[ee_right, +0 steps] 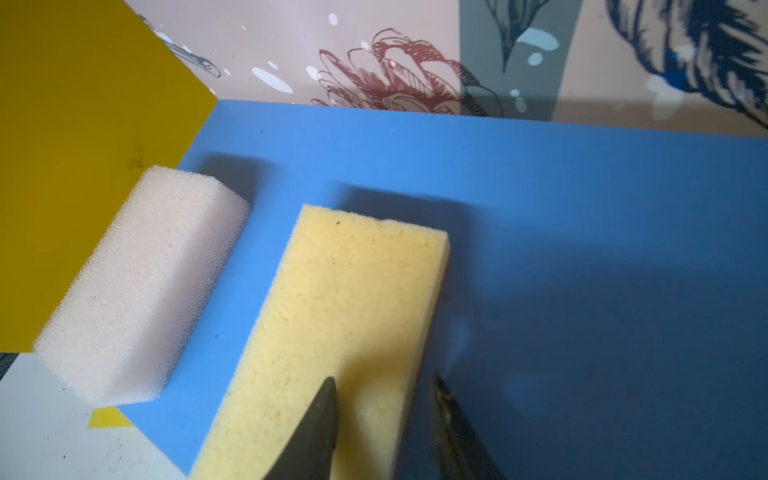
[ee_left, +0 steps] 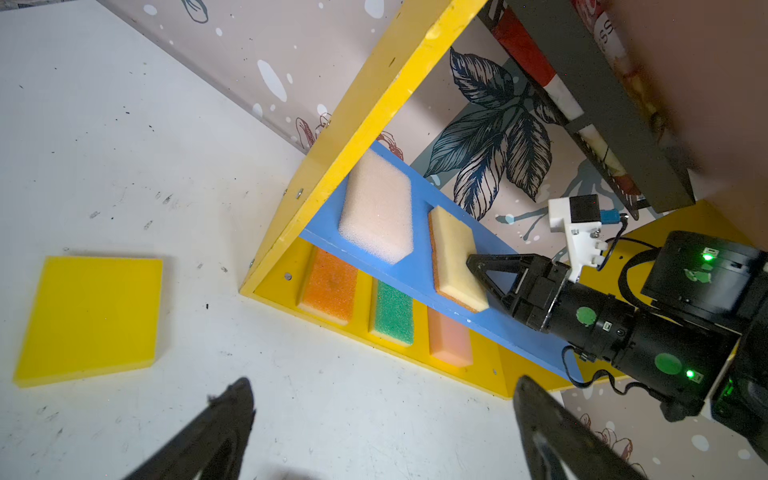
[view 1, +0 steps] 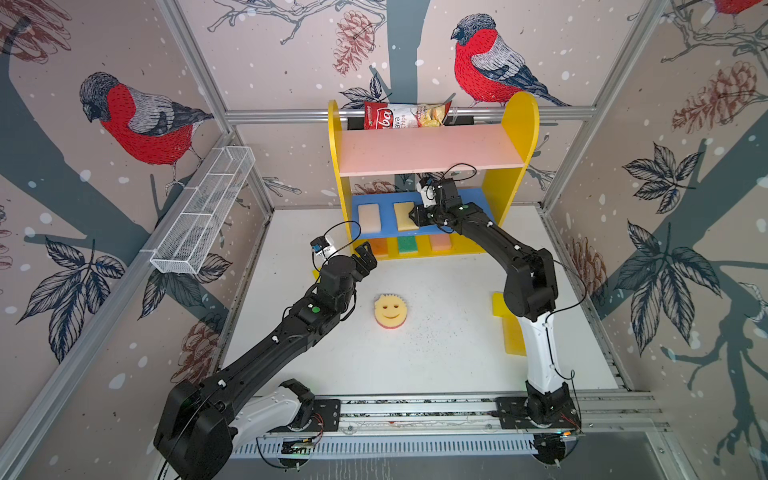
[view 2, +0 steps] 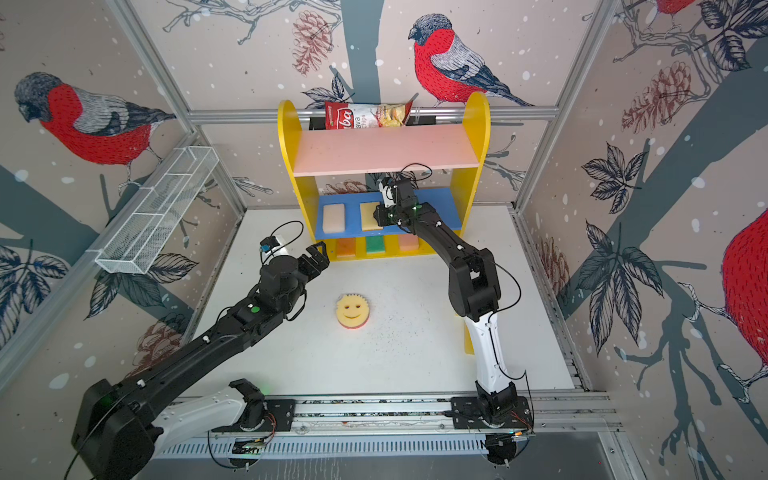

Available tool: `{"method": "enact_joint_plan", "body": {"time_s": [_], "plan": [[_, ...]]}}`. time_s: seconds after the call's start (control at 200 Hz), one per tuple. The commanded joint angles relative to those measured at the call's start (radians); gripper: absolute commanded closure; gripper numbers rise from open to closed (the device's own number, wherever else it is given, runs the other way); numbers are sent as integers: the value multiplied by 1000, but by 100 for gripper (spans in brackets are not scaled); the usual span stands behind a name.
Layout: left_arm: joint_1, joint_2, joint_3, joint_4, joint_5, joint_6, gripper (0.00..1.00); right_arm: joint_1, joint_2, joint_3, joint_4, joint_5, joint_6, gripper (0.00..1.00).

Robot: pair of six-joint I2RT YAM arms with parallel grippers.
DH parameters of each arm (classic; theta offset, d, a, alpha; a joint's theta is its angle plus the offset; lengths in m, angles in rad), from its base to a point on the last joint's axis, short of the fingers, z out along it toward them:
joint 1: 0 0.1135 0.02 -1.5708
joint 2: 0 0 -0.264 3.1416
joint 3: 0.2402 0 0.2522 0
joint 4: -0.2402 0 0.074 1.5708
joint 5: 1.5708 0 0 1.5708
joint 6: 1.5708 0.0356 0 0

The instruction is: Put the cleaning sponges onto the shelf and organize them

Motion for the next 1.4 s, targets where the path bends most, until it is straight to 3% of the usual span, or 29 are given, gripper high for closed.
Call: {"method": "enact_joint_plan", "body": {"time_s": [0.0, 0.32, 0.49, 0.64, 1.396], "plan": [[3, -3, 7, 33, 1, -1, 4, -4, -33, -19, 47, -23, 32, 61], [2, -9, 6, 29, 8, -8, 4, 2, -79, -36, 49, -42, 43, 51], [3, -22, 0, 22, 2, -8, 4, 11, -97, -66, 55, 7, 48, 50], [3, -30, 0, 14, -5, -7, 4, 3, -83, -70, 35, 31, 72, 43], [3, -29, -5, 16, -7, -10, 4, 29, -57, -91, 32, -2, 94, 43]]}}
